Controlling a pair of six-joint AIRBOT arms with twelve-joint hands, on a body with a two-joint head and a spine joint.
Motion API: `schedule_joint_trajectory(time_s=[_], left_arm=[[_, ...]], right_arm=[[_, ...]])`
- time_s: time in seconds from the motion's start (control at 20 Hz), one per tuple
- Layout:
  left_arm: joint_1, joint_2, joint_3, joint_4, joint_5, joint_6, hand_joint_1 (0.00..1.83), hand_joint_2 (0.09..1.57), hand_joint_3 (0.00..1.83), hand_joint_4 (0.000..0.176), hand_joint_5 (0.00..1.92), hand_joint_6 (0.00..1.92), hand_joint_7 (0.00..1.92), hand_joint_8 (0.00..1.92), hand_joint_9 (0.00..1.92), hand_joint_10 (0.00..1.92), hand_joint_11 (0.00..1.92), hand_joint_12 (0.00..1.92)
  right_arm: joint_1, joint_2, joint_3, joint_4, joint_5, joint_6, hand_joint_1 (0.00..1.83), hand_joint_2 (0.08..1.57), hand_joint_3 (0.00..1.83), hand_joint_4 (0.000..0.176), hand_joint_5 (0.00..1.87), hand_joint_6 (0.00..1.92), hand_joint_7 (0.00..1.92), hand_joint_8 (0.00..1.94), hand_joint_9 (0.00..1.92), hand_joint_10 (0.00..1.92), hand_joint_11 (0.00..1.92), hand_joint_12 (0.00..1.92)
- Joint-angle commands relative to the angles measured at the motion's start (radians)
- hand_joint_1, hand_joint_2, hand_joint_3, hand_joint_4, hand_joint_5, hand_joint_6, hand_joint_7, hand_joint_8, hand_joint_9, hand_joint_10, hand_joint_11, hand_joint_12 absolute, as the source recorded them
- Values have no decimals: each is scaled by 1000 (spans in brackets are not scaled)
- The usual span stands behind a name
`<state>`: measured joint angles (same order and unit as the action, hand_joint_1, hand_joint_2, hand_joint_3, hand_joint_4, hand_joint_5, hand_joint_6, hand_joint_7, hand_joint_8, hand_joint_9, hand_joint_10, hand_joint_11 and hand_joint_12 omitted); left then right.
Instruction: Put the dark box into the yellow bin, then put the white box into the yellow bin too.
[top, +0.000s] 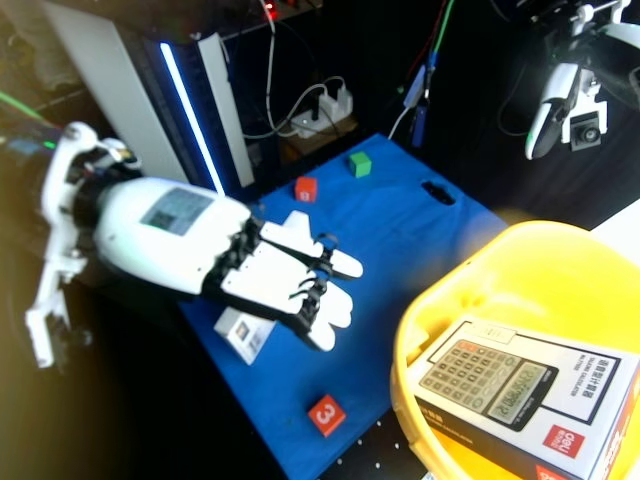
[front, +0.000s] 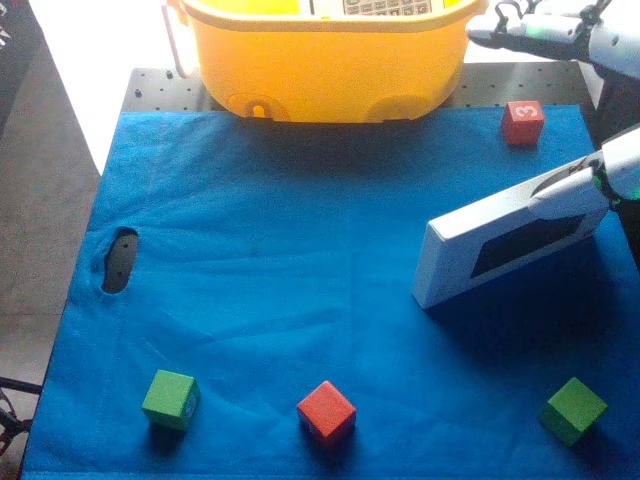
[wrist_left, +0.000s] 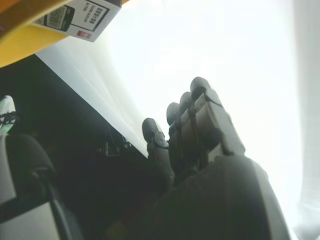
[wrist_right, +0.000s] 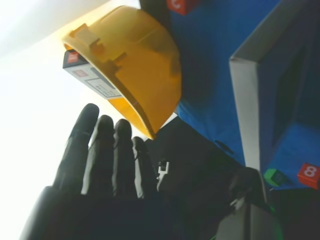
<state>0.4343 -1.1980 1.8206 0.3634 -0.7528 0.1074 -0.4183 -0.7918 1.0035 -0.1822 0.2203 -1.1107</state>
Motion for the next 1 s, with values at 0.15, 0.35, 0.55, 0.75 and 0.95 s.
schedule_joint_trajectory(time_s=[0.15, 0.35, 0.55, 0.75, 0.95], left_arm=[[-5, 10, -1, -55, -103, -4, 1161, 795, 16, 103, 489, 0, 314, 0, 271, 4, 265, 7], [-3, 12, -4, -56, -104, -4, 1180, 821, 19, 87, 472, 0, 271, 0, 233, 0, 239, 0], [-3, 33, -27, -60, -116, -2, 1143, 767, 0, 78, 422, 0, 270, 8, 254, 13, 296, 29], [-4, 46, -37, -64, -122, 4, 1073, 770, 0, 78, 393, 3, 258, 0, 255, 6, 319, 36], [-4, 56, -42, -86, -134, 8, 1012, 802, 8, 170, 322, 1, 266, 7, 173, 0, 201, 17]], right_arm=[[-11, -3, -9, 10, 113, 1, 305, 773, 0, 70, 46, 2, 244, 1, 188, 1, 0, 425], [-51, -12, -9, 10, 113, 1, 311, 739, 0, 44, 51, 1, 245, 3, 171, 0, 0, 539], [-88, -38, -1, 13, 113, 1, 354, 737, 0, 35, 41, 1, 258, 1, 189, 3, 0, 565], [-123, -76, 24, 31, 113, 1, 550, 794, 5, 33, 88, 8, 330, 8, 249, 10, 0, 570], [-136, -99, 55, 71, 113, 1, 933, 891, 2, 0, 566, 15, 720, 16, 745, 36, 509, 558]])
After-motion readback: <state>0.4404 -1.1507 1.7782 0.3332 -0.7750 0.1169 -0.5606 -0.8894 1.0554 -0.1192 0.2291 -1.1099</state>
